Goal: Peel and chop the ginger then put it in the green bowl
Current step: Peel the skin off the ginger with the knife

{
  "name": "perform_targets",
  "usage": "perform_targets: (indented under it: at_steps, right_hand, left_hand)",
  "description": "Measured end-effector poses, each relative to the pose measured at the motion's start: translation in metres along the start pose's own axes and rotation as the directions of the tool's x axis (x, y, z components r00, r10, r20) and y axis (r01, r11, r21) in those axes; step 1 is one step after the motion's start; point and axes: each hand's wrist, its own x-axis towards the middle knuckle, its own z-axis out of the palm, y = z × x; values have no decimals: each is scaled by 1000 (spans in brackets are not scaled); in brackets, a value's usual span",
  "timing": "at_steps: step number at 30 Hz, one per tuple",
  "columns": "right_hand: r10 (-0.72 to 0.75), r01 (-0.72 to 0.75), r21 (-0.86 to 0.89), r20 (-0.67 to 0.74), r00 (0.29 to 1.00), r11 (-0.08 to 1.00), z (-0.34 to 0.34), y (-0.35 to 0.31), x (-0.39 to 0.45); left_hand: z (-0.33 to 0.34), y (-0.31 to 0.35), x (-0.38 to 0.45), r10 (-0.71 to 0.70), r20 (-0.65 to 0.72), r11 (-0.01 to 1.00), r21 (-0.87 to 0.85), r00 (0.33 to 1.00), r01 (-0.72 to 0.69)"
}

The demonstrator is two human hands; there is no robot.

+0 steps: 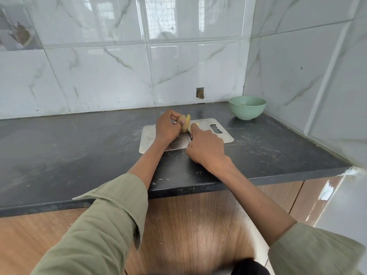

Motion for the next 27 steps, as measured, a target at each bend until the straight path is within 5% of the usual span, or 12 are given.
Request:
perform_targets:
  at_steps: [15,27]
  right_hand:
    - [117,-63,356,-132,984,932,7,9,39]
    - [-2,58,244,-224,975,968,16,20,46]
  left_hand:
    - [-1,-3,2,-6,-6,998,-59,1000,6]
    - [-2,-2,1,-27,-9,995,-95,1000,26]
